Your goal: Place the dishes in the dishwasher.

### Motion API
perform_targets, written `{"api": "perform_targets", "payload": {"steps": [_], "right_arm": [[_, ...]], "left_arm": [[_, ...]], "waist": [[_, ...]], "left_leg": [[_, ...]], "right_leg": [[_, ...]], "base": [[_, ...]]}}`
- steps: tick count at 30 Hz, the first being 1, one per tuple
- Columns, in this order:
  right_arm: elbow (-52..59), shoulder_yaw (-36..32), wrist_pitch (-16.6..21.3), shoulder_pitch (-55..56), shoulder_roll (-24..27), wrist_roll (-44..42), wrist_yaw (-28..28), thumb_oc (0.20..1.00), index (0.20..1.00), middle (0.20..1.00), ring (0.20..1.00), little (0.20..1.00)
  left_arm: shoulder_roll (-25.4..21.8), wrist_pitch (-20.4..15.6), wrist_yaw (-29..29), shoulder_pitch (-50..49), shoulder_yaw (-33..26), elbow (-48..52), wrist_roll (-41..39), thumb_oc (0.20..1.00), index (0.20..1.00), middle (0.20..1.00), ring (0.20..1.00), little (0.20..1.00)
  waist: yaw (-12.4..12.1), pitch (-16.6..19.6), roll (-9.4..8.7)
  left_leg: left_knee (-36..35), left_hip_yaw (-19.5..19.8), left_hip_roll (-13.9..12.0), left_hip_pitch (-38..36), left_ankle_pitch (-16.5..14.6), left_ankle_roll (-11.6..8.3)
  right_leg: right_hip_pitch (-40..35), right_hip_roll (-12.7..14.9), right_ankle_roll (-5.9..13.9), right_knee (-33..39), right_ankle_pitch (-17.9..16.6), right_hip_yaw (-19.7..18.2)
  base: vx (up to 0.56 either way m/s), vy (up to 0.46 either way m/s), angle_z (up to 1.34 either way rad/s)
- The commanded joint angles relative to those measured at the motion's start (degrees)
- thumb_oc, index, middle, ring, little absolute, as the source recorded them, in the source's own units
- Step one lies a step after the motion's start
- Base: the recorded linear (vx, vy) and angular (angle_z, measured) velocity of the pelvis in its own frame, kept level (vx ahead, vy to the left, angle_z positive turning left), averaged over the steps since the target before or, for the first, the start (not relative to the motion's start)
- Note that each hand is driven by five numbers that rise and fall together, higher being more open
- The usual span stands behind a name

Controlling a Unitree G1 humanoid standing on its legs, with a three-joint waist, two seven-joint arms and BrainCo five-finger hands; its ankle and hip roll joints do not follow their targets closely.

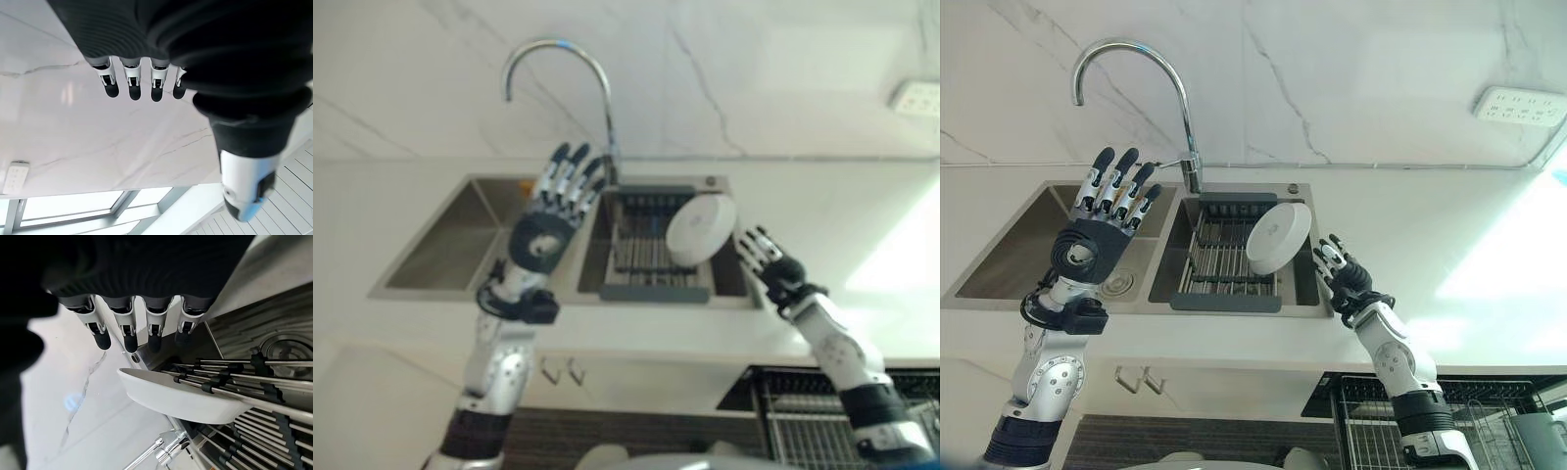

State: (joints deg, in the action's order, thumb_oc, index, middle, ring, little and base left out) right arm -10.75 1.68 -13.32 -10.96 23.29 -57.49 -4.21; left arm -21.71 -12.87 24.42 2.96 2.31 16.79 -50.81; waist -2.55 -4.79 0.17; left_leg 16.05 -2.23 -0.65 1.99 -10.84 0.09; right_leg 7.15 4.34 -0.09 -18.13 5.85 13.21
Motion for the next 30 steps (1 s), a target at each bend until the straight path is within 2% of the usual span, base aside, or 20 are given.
{"api": "perform_targets", "payload": {"steps": [1,5,15,18,30], "right_arm": [[0.0,-1.1,1.6,-4.9,-1.5,-3.2,-1.7,1.000,1.000,1.000,1.000,1.000],[-0.5,-1.0,2.1,-5.8,-1.7,-7.1,-3.5,1.000,1.000,1.000,1.000,1.000],[-0.9,-1.2,1.9,-5.5,-2.7,-10.5,-0.7,1.000,1.000,1.000,1.000,1.000],[-1.1,-1.1,1.3,-5.6,-3.1,-13.7,0.2,1.000,1.000,1.000,1.000,1.000],[-2.3,-1.3,1.5,-6.1,-3.5,-15.7,2.2,1.000,1.000,1.000,1.000,1.000]], "left_arm": [[-2.7,-1.3,-0.1,1.6,0.3,1.2,-2.1,1.000,1.000,1.000,1.000,1.000],[-2.4,-0.9,-0.6,1.6,0.2,0.7,-2.5,1.000,1.000,1.000,1.000,1.000],[-2.2,-0.2,-1.1,0.5,0.2,0.7,-4.4,1.000,1.000,1.000,1.000,1.000],[-2.1,0.1,-1.5,0.5,0.5,0.7,-4.5,1.000,1.000,1.000,1.000,1.000],[-2.6,0.4,-2.6,0.2,0.2,0.8,-4.4,1.000,1.000,1.000,1.000,1.000]], "waist": [[-1.5,1.0,-1.38],[-1.8,0.9,-1.46],[-2.4,0.7,-1.50],[-2.5,0.7,-1.52],[-2.6,0.4,-1.33]], "left_leg": [[1.1,-3.8,-2.0,-0.1,-3.2,-1.50],[1.1,-3.7,-1.9,-0.3,-3.2,-1.42],[1.1,-3.6,-1.8,-0.5,-3.2,-1.35],[1.1,-3.7,-1.8,-0.5,-3.2,-1.32],[1.1,-3.8,-1.7,-0.7,-3.2,-0.99]], "right_leg": [[-5.1,3.3,6.50,0.9,5.2,-0.1],[-5.5,3.3,6.38,0.9,5.4,0.0],[-5.9,3.5,6.40,0.9,5.4,0.4],[-6.1,3.5,6.40,0.9,5.4,0.5],[-6.2,3.6,6.50,0.9,5.3,0.4]], "base": [[0.00,0.000,0.00],[0.01,0.003,0.00],[0.00,0.002,0.01],[0.00,0.000,0.00],[0.00,0.000,0.00]]}}
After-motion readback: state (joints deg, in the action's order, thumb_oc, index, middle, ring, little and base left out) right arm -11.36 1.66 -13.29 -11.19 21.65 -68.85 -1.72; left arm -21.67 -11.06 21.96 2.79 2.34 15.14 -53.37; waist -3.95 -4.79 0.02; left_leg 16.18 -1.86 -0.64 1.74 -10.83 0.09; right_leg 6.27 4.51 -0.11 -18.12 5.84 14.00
